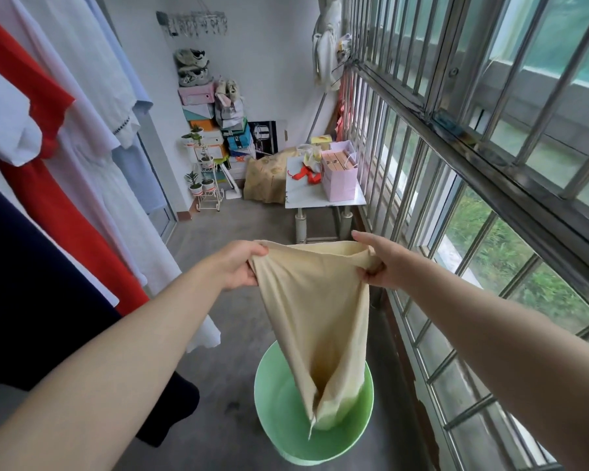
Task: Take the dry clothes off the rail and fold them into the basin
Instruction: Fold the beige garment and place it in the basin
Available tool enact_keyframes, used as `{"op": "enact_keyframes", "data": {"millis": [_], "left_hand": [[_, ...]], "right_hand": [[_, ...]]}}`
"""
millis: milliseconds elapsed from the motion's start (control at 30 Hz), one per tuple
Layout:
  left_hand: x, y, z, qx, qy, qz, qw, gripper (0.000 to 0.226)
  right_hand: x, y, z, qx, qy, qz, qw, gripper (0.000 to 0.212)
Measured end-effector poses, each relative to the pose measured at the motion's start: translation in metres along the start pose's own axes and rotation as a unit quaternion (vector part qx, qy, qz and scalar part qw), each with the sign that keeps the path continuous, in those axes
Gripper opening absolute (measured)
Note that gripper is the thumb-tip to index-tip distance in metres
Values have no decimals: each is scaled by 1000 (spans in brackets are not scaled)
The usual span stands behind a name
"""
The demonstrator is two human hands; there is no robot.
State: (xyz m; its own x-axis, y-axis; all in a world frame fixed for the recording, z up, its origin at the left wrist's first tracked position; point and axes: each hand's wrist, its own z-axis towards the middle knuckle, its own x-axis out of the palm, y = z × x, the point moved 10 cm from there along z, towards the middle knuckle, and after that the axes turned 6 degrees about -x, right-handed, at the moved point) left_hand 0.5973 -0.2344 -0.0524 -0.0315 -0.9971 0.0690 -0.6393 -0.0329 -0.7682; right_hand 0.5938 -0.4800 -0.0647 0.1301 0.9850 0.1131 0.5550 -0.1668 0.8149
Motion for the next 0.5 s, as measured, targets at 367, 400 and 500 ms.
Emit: {"op": "enact_keyframes", "data": {"millis": [367, 400, 500], "left_hand": [[-69, 19, 3, -59, -151, -155, 974, 21], [-69, 20, 4, -54, -155, -158, 974, 19], [-68, 21, 4, -30, -165, -168, 972, 15]], "right_hand": [[-33, 13, 16, -87, -92, -281, 951, 16], [-33, 16, 17, -100, -103, -302, 942, 18], [-29, 23, 13, -110, -119, -257, 953, 18]]}}
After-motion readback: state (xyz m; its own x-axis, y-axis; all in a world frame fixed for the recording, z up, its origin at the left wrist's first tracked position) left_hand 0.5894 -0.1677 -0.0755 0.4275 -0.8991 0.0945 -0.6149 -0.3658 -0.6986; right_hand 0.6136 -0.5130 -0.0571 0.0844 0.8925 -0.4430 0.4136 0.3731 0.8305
